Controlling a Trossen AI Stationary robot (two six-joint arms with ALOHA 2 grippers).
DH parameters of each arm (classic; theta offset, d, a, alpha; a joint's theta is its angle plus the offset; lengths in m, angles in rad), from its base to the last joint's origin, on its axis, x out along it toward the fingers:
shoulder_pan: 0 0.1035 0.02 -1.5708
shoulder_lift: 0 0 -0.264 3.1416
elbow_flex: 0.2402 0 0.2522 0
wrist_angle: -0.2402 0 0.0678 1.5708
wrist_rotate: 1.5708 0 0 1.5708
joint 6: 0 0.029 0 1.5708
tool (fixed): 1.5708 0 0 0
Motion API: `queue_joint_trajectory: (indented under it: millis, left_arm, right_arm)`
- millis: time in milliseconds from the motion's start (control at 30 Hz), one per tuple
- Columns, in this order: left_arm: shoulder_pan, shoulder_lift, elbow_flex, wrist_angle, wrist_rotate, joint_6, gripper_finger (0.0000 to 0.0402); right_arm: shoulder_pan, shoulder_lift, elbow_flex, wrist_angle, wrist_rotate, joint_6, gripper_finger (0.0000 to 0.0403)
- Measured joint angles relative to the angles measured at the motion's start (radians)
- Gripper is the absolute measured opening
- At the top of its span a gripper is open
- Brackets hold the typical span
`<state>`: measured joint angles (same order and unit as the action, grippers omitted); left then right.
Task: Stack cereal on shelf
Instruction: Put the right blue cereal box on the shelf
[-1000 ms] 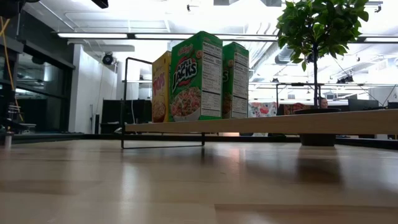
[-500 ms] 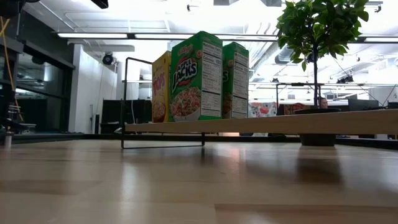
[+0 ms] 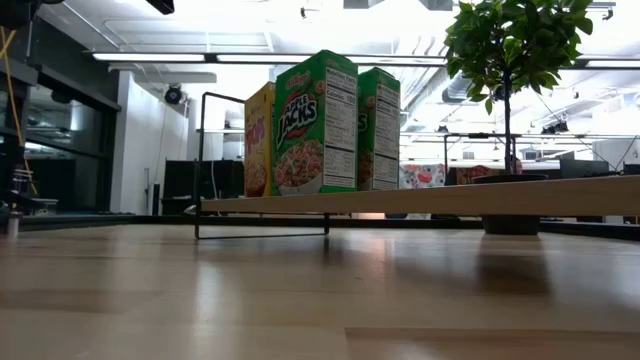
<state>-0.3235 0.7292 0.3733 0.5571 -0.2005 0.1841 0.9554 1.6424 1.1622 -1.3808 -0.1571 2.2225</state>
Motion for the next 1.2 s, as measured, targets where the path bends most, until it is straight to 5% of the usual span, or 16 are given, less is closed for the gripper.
queue_joint_trajectory:
  millis: [233,567,833,967,1200]
  left_arm:
    - [0.0,0.0,0.0,0.0,0.0,0.0,0.0207]
    - [0.0,0.0,0.0,0.0,0.0,0.0,0.0207]
    - [0.0,0.0,0.0,0.001,0.0,0.0,0.0207]
    - [0.0,0.0,0.0,0.001,0.0,0.0,0.0207]
    - [0.0,0.0,0.0,-0.004,0.0,0.001,0.0207]
  right_arm:
    - [0.0,0.0,0.0,0.004,0.033,0.021,0.0249]
    - [0.0,-0.007,0.001,0.008,0.012,-0.012,0.0155]
    - [-0.006,-0.162,0.089,0.035,-0.055,-0.109,0.012]
    - [-0.006,-0.234,0.234,0.078,0.095,-0.162,0.012]
    - [-0.014,-0.228,0.576,0.13,0.593,-0.497,0.012]
